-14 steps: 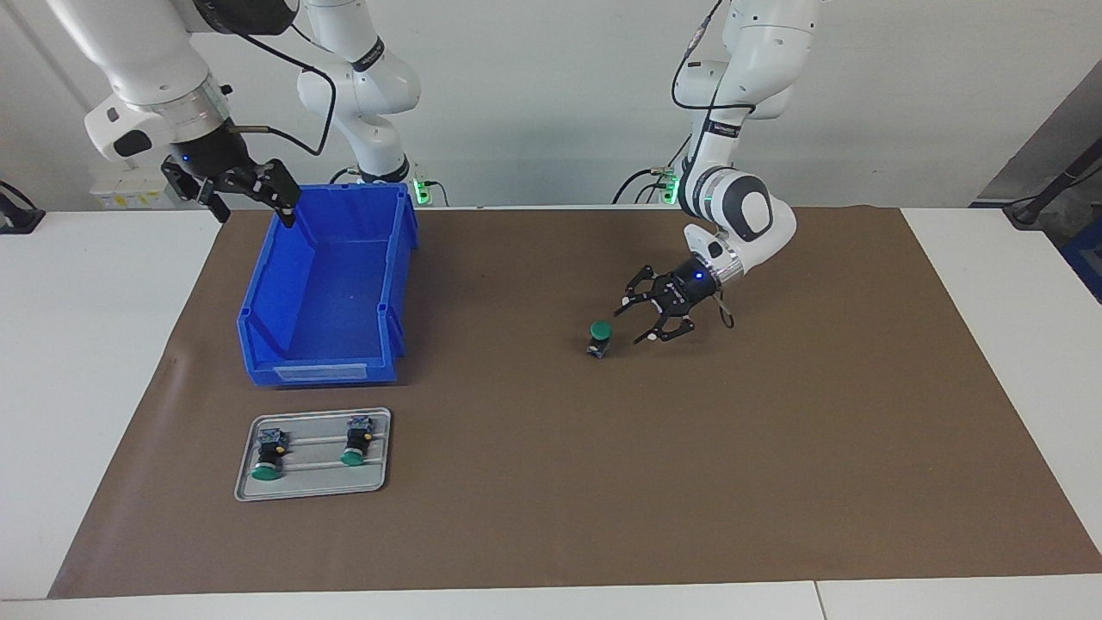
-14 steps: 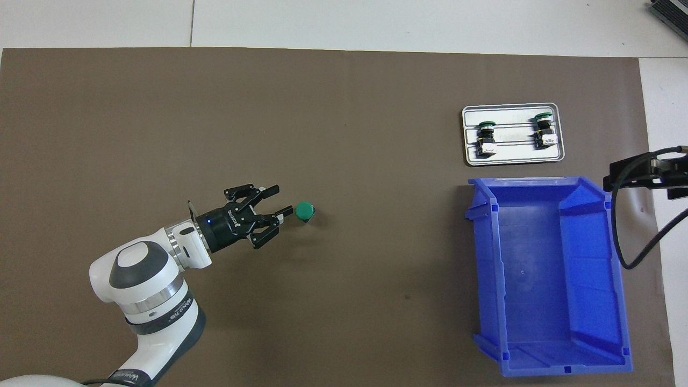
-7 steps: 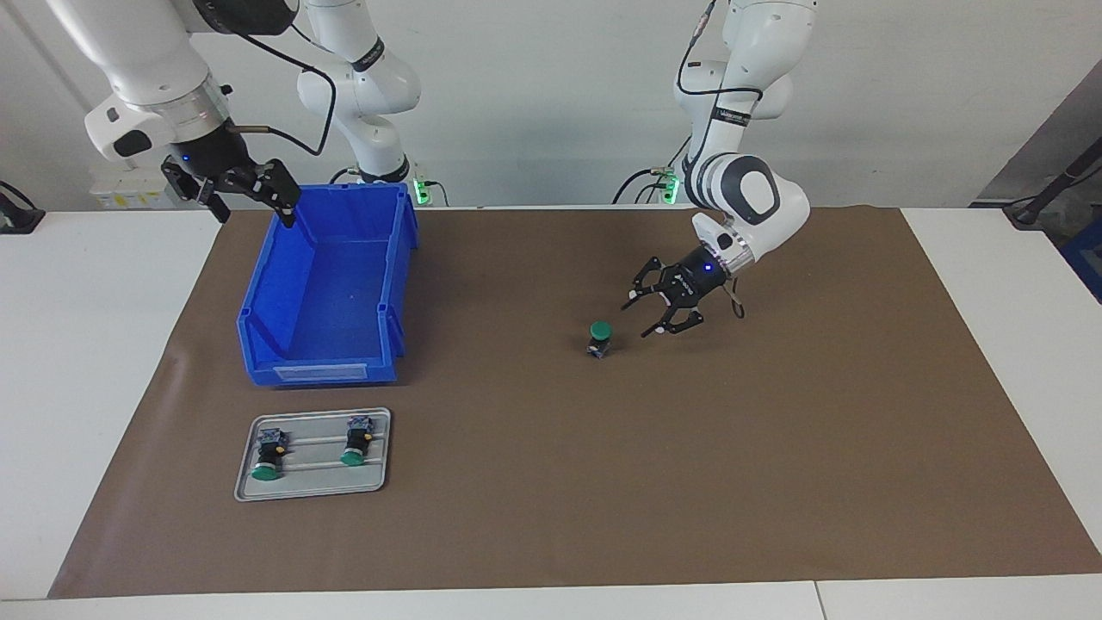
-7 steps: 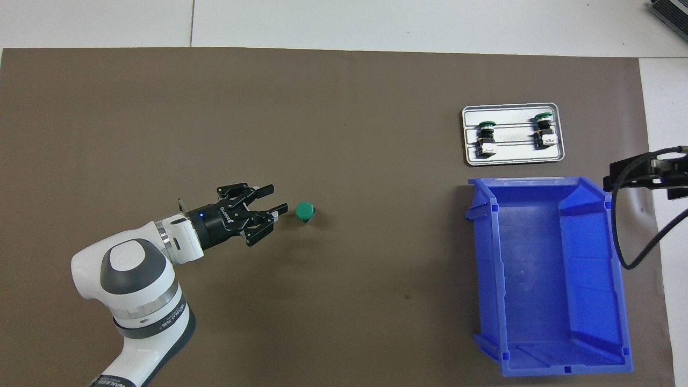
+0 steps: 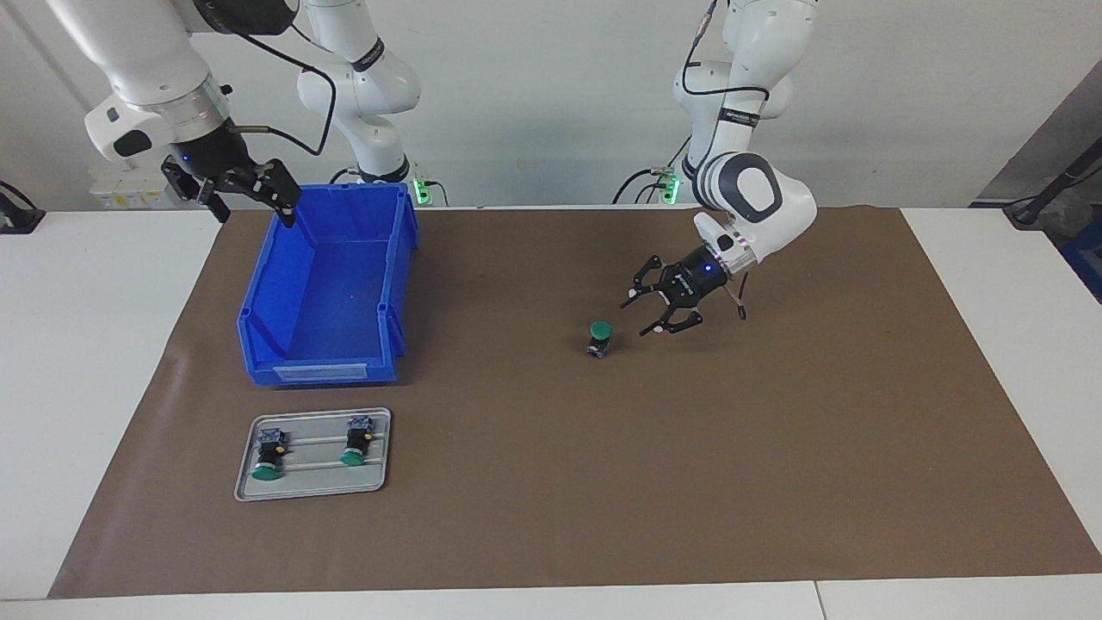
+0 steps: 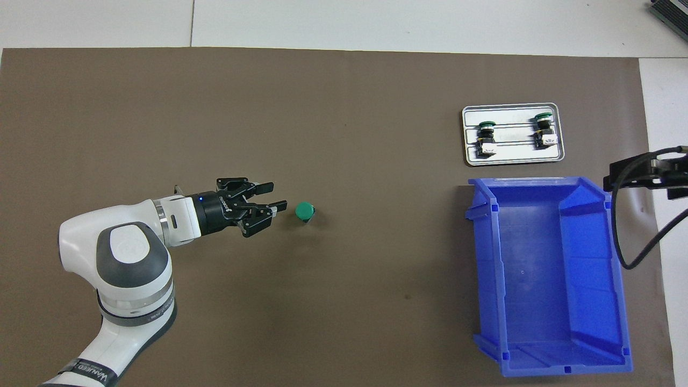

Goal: Place and press button with both arms

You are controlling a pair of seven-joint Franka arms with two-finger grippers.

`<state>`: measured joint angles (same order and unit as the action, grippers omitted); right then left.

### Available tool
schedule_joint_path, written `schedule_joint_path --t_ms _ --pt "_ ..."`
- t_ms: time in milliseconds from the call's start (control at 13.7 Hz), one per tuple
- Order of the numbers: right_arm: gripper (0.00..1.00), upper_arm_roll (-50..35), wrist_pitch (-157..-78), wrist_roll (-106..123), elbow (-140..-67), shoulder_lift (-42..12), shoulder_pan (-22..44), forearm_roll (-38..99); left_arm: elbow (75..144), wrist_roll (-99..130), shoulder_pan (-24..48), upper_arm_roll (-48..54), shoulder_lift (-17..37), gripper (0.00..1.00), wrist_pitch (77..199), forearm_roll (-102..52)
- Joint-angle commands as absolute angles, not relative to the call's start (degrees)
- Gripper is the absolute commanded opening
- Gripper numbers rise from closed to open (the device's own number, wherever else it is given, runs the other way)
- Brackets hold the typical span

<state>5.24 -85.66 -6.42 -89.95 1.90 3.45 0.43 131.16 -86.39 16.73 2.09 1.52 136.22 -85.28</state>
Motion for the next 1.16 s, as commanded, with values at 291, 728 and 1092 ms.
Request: schedule_joint_path --t_ms 291,728,1092 --pt "1.0 5.0 -85.4 -7.0 -91.1 3.3 3.3 1.7 127.7 -61.0 19.2 2.5 1.9 0.58 139.7 -65.1" --pt "1.0 5.0 -85.4 -7.0 -91.1 3.3 3.3 1.7 125.5 -35.8 24.4 2.5 2.5 0.02 139.7 -43.1" --pt "1.0 5.0 -85.4 -7.1 -91.1 3.3 3.3 1.7 122.6 -18.9 27.0 2.5 4.1 0.0 139.9 -23.6"
